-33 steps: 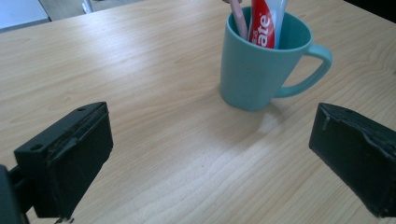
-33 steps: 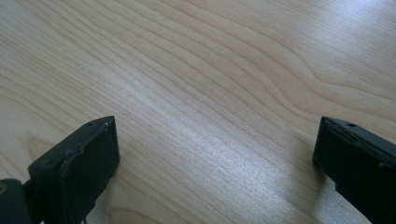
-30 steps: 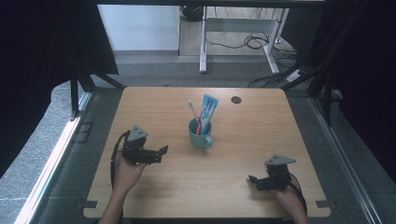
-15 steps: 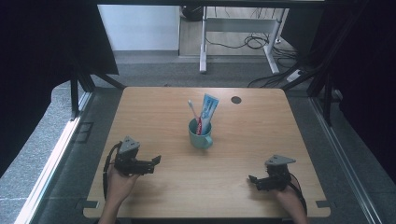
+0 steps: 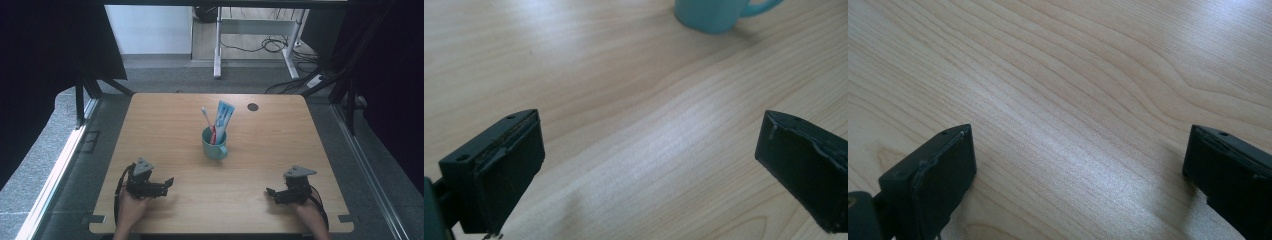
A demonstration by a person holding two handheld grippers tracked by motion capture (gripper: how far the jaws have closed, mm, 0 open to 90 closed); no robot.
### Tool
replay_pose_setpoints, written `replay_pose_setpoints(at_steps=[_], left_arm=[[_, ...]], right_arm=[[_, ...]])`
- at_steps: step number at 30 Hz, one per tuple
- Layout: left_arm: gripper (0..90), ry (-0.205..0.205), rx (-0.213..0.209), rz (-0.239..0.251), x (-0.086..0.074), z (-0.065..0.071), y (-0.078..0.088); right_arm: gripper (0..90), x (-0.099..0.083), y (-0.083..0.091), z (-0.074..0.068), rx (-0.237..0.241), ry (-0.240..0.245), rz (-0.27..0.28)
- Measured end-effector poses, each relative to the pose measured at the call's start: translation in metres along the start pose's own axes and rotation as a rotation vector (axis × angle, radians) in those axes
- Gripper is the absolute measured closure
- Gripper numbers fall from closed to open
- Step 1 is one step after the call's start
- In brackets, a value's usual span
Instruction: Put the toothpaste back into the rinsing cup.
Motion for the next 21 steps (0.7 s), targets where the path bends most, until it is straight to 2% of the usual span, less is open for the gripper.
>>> replay_pose_setpoints(at_steps=[11, 17, 21], left_arm=[[0.0, -0.039, 0.014, -0.086, -0.019, 0.011, -0.016], [0.0, -0.059, 0.03, -0.155, -0.029, 0.014, -0.024], [0.0, -0.055, 0.027, -0.153, -0.03, 0.012, -0.023]], right_arm=[[0.2, 0.0, 0.0, 0.0, 0.0, 0.0, 0.0], [0.2, 0.0, 0.0, 0.0, 0.0, 0.0, 0.0], [0.3, 0.0, 0.0, 0.0, 0.0, 0.0, -0.001]])
Point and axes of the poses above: each handheld gripper's, and its own axes: y roughly backward along the jaws, x roughly out of its top, z roughly to its right, the point moved 5 cm from there along -y, roughly forward along the jaws, and after that the axes turned 1 degree about -x, right-handed, at the moved point
